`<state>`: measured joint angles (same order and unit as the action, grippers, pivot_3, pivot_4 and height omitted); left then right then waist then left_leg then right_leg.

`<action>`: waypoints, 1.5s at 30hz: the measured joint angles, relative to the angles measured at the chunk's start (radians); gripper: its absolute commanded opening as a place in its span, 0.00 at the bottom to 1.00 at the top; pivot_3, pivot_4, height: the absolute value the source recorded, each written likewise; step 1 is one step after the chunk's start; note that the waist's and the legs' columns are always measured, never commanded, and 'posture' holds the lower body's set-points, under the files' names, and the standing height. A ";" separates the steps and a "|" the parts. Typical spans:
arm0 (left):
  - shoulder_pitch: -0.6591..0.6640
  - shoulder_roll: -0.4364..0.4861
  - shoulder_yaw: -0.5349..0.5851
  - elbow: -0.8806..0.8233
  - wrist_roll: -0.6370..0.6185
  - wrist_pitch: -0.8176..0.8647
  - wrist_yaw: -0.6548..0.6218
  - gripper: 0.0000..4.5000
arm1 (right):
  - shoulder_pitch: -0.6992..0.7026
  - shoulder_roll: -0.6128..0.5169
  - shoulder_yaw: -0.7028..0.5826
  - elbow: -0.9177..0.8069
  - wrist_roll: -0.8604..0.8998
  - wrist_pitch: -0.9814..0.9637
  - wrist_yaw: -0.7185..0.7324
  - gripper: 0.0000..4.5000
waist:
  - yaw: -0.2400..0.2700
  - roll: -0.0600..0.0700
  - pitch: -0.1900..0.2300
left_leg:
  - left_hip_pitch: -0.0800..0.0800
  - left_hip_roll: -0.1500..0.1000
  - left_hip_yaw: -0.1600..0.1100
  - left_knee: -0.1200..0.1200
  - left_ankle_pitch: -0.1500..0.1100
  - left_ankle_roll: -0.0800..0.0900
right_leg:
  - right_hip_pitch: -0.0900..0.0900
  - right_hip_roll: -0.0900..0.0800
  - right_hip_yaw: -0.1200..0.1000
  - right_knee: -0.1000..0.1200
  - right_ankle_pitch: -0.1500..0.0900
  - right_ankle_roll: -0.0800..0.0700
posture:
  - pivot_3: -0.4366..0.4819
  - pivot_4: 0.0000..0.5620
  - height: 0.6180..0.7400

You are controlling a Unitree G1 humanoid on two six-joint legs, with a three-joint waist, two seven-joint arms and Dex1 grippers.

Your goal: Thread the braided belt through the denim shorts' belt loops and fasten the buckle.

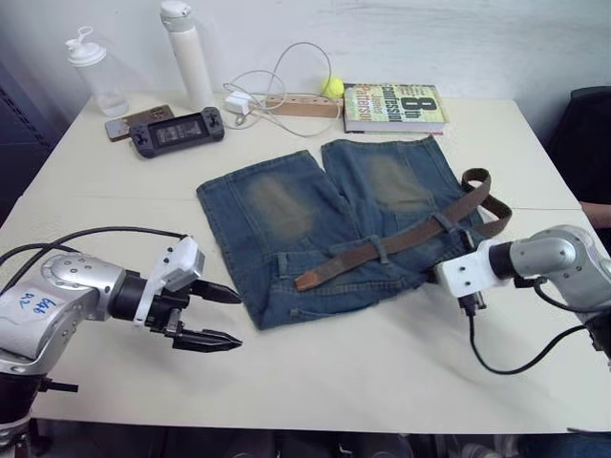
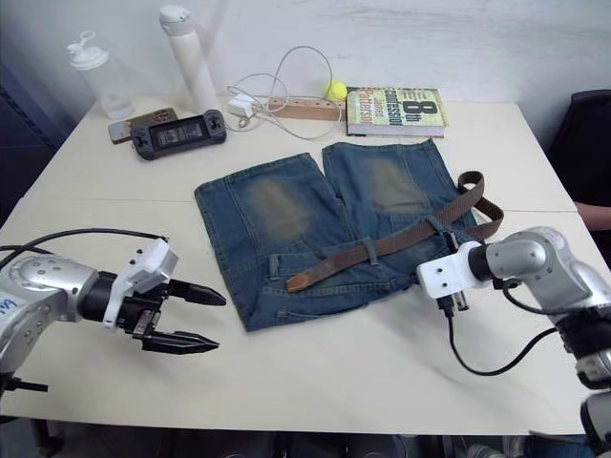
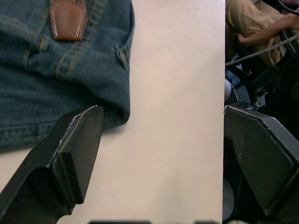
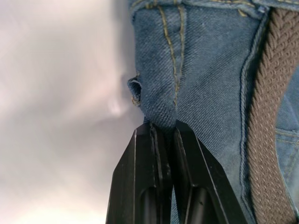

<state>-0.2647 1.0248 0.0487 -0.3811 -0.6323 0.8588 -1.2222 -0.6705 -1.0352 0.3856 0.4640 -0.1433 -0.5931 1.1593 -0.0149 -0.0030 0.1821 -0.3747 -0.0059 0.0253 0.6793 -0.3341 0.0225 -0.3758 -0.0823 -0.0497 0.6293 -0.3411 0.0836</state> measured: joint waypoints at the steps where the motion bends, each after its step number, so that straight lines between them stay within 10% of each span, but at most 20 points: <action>1: 0.000 0.000 -0.001 0.000 0.000 0.000 0.005 1.00 | -0.026 0.007 0.003 0.056 -0.017 -0.054 0.004 0.01 | 0.000 0.000 0.000 | 0.000 0.000 0.000 0.001 0.000 0.000 | 0.000 0.000 0.000 0.000 0.000 0.000 | 0.48 0.27 0.96; 12: -0.128 -0.109 -0.104 0.038 0.034 -0.044 0.069 1.00 | -0.091 0.022 -0.040 0.131 0.004 -0.080 0.079 0.98 | 0.002 0.003 0.002 | -0.001 0.000 0.000 0.003 0.000 0.000 | -0.001 0.001 0.000 0.007 0.000 0.000 | 0.48 0.27 0.96; 20: -0.192 -0.145 -0.111 0.164 0.092 -0.105 0.094 1.00 | 0.107 -0.090 -0.323 -0.475 0.399 0.788 0.097 0.98 | 0.010 0.009 0.005 | -0.001 0.001 -0.001 0.003 0.001 -0.001 | 0.000 0.001 0.000 0.008 0.000 0.000 | 0.48 0.27 0.96; 26: -0.231 -0.161 -0.113 0.204 0.129 -0.150 0.107 1.00 | 0.277 0.110 -0.534 -0.937 0.994 1.465 -0.272 0.98 | 0.014 0.009 0.005 | -0.002 0.001 -0.003 0.002 0.000 -0.002 | -0.001 0.001 -0.002 0.007 0.000 0.000 | 0.48 0.27 0.96; 31: -0.236 -0.165 -0.112 0.211 0.138 -0.160 0.107 1.00 | 0.412 0.236 -0.570 -0.921 1.596 1.666 -0.792 0.98 | 0.014 0.006 0.005 | -0.002 0.001 -0.004 0.002 0.000 -0.002 | 0.000 0.000 -0.002 0.007 0.000 0.000 | 0.48 0.27 0.96; 37: -0.236 -0.164 -0.108 0.214 0.145 -0.160 0.107 1.00 | 0.467 0.262 -0.525 -0.870 1.904 1.617 -1.180 0.98 | 0.008 0.006 0.005 | -0.002 0.001 -0.003 0.002 0.000 -0.001 | 0.000 0.001 -0.002 0.006 0.000 0.000 | 0.48 0.27 0.96; 40: -0.236 -0.164 -0.108 0.214 0.146 -0.160 0.108 1.00 | 0.468 0.272 -0.472 -0.860 1.875 1.587 -1.249 0.98 | 0.007 0.007 0.005 | -0.002 0.001 -0.003 0.002 0.000 -0.001 | 0.000 0.001 -0.001 0.007 0.000 0.000 | 0.48 0.27 0.96; 45: -0.229 -0.162 -0.104 0.211 0.148 -0.161 0.109 1.00 | 0.433 -0.028 -0.250 -1.060 1.150 1.371 -0.835 0.98 | 0.014 0.007 0.005 | -0.004 0.001 -0.002 0.001 -0.001 0.000 | -0.002 0.003 0.000 0.005 0.000 0.000 | 0.48 0.27 0.96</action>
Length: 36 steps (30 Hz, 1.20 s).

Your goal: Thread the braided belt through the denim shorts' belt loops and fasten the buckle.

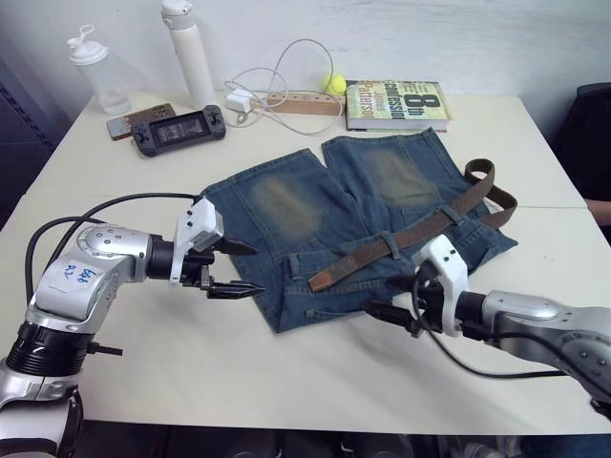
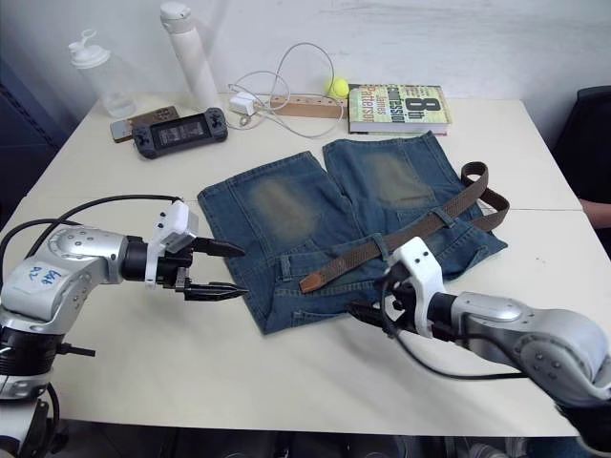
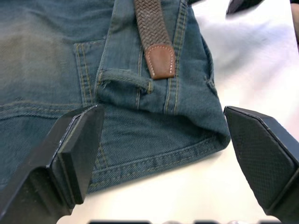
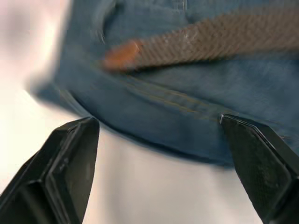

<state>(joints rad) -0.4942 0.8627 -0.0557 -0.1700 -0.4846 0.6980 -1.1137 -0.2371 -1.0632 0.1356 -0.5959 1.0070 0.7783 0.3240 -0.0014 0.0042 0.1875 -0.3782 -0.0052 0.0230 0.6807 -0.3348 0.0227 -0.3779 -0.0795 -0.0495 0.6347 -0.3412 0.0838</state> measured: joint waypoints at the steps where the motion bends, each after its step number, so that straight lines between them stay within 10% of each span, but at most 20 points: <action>1: 0.001 0.000 0.000 0.000 0.001 -0.001 0.000 1.00 | -0.008 -0.017 0.031 -0.004 -0.087 -0.049 0.051 0.98 | 0.000 0.000 0.000 | 0.000 0.000 0.000 0.000 0.000 0.000 | 0.000 0.000 0.000 0.000 0.000 0.000 | 0.48 0.27 0.96; 9: 0.003 0.000 -0.002 -0.005 0.017 -0.012 0.000 1.00 | -0.086 0.036 0.331 0.203 -0.790 -0.509 0.352 0.98 | -0.002 -0.001 0.000 | 0.000 0.000 0.001 0.001 0.001 -0.001 | -0.001 0.000 0.001 0.002 0.000 0.000 | 0.48 0.27 0.96; 19: 0.033 0.003 0.000 -0.016 0.018 -0.012 0.009 1.00 | -0.059 0.122 0.271 0.288 -0.909 -0.590 0.448 0.01 | -0.001 -0.002 -0.001 | 0.003 0.000 0.001 0.002 0.001 -0.001 | 0.002 -0.001 0.000 0.002 0.000 0.000 | 0.48 0.27 0.96; 31: 0.036 0.004 -0.005 -0.013 0.022 -0.018 0.004 1.00 | -0.005 -0.012 0.139 0.453 -0.961 -0.867 0.562 0.01 | 0.005 -0.002 -0.001 | 0.002 -0.001 0.000 0.002 0.000 0.000 | 0.003 -0.002 0.000 0.001 0.000 0.000 | 0.48 0.27 0.96; 36: 0.026 -0.016 -0.034 -0.012 0.024 -0.021 -0.002 1.00 | -0.014 -0.035 0.090 0.531 -0.944 -0.900 0.647 0.39 | 0.000 -0.002 -0.001 | 0.002 -0.001 0.001 0.002 0.000 -0.001 | 0.002 -0.002 0.000 0.002 0.000 0.000 | 0.48 0.27 0.96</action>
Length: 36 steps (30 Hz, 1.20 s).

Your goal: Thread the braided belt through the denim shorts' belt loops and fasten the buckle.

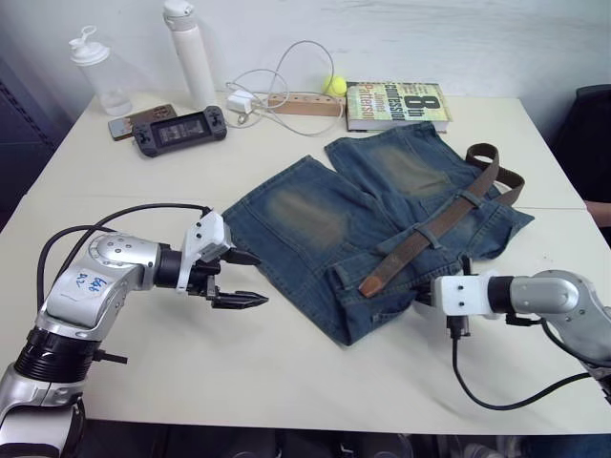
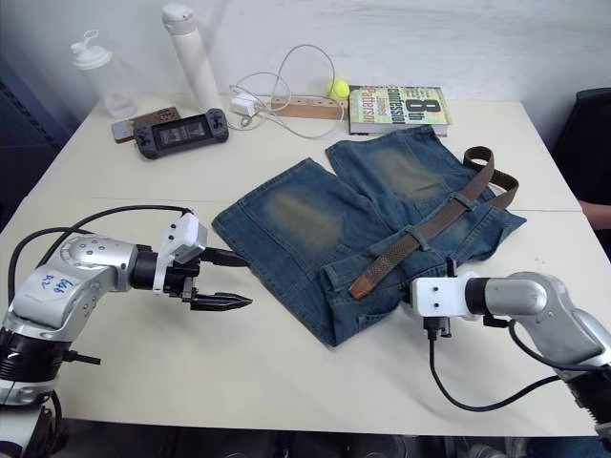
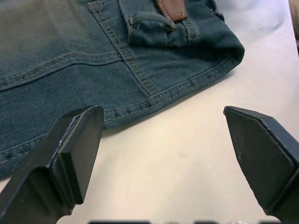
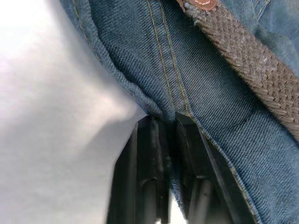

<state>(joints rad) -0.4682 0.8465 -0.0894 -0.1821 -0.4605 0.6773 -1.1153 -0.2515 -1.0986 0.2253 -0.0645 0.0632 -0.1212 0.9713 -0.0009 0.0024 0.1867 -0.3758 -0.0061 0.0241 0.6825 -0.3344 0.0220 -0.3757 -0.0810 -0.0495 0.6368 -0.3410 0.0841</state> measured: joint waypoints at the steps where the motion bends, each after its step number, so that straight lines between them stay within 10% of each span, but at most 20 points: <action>1: -0.001 0.002 0.000 0.000 -0.002 0.008 -0.002 1.00 | 0.018 -0.041 -0.030 -0.013 0.050 0.068 0.049 0.50 | 0.003 0.000 0.000 | 0.000 0.000 0.000 0.000 0.000 0.000 | 0.000 0.000 0.000 0.000 0.000 0.000 | 0.48 0.27 0.96; 6: 0.001 0.030 0.001 -0.003 -0.006 0.027 -0.023 1.00 | 0.063 -0.100 -0.225 -0.078 0.311 0.430 0.160 0.99 | 0.002 0.000 0.000 | 0.000 0.001 -0.001 0.000 0.000 0.000 | 0.001 0.000 -0.001 0.000 0.000 0.000 | 0.48 0.27 0.96; 18: 0.006 0.043 0.003 -0.028 -0.007 0.057 -0.032 1.00 | -0.204 0.410 -0.591 -0.092 1.111 1.522 -0.502 0.99 | -0.002 0.000 0.000 | -0.001 0.001 -0.002 -0.002 0.001 -0.002 | -0.001 0.000 -0.001 0.001 -0.001 -0.001 | 0.48 0.27 0.96; 36: 0.085 0.098 0.041 -0.099 -0.027 0.093 -0.030 1.00 | -0.081 0.481 -0.630 0.091 1.679 1.473 -1.101 0.99 | -0.010 0.001 0.001 | -0.001 0.001 -0.001 -0.002 0.000 -0.001 | -0.001 0.000 0.000 0.000 -0.001 -0.001 | 0.48 0.27 0.96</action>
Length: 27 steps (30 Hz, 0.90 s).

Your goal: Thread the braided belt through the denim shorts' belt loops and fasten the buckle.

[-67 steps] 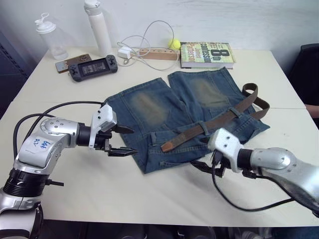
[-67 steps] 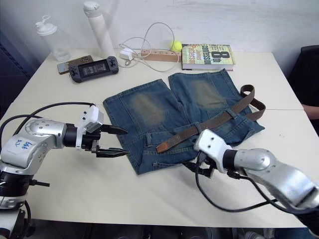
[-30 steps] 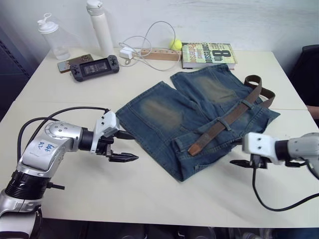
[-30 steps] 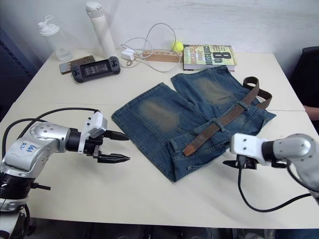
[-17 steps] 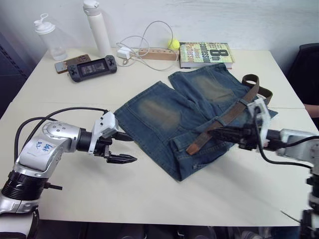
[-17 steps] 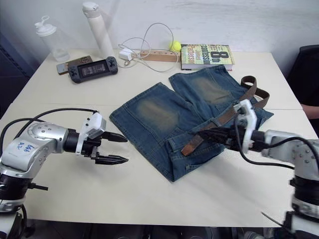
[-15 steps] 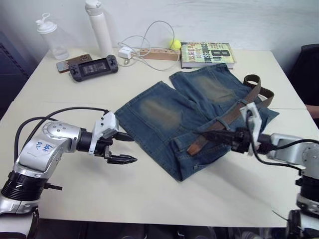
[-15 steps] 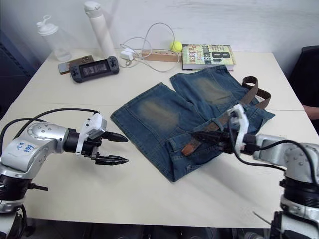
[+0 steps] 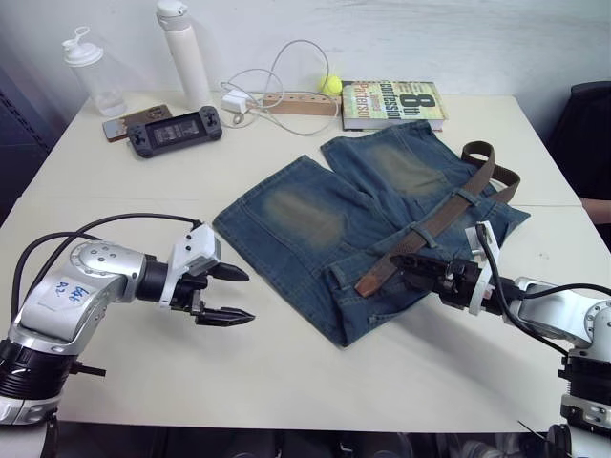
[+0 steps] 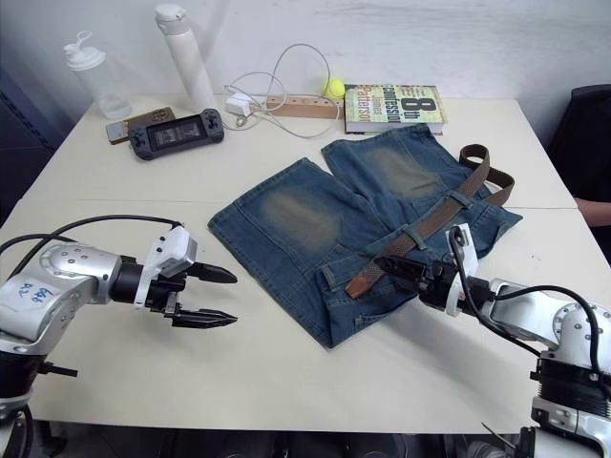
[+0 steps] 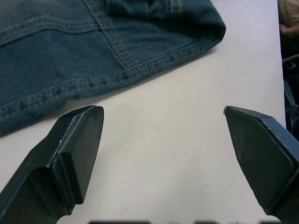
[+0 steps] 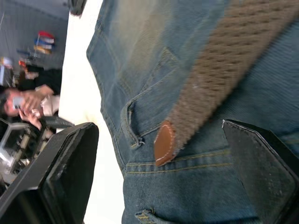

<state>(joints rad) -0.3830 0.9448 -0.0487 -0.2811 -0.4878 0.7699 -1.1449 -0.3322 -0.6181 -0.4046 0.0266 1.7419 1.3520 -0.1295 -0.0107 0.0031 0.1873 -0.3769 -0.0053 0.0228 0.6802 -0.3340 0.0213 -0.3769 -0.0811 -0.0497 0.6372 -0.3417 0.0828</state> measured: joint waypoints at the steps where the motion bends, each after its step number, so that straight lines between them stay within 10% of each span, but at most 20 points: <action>1: 0.000 0.000 0.001 -0.004 0.000 0.002 0.004 1.00 | 0.001 0.000 0.015 0.006 0.019 -0.016 -0.013 0.99 | 0.000 0.000 0.000 | 0.000 0.000 0.000 0.000 0.000 0.000 | 0.000 0.000 0.000 0.000 0.000 0.000 | 0.48 0.27 0.96; 9: 0.010 -0.001 0.003 -0.027 -0.017 0.014 0.025 1.00 | -0.021 0.008 0.132 0.014 0.107 -0.119 -0.072 0.99 | -0.002 0.000 0.000 | 0.000 0.000 0.000 0.000 0.000 0.000 | 0.000 0.000 0.000 0.000 0.000 0.000 | 0.48 0.27 0.96; 20: 0.014 -0.003 0.008 -0.027 -0.017 0.009 0.045 1.00 | -0.020 0.059 0.168 0.033 0.045 -0.223 -0.046 0.02 | -0.001 0.000 0.000 | 0.000 0.000 0.000 -0.001 0.000 0.000 | 0.000 0.000 0.000 -0.001 0.000 0.000 | 0.48 0.27 0.96; 27: 0.010 -0.032 0.010 -0.024 -0.016 -0.013 0.069 1.00 | -0.006 0.095 0.159 -0.056 0.009 -0.309 -0.043 0.02 | -0.005 0.000 0.000 | 0.000 0.000 0.000 -0.002 0.000 0.000 | 0.000 0.000 0.000 -0.001 0.000 0.000 | 0.48 0.27 0.96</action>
<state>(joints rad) -0.3735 0.9132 -0.0390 -0.3048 -0.5037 0.7572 -1.0762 -0.3379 -0.5227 -0.2459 -0.0293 1.7505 1.0426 -0.1725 -0.0153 0.0033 0.1874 -0.3770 -0.0052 0.0224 0.6787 -0.3342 0.0216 -0.3772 -0.0813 -0.0495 0.6361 -0.3417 0.0828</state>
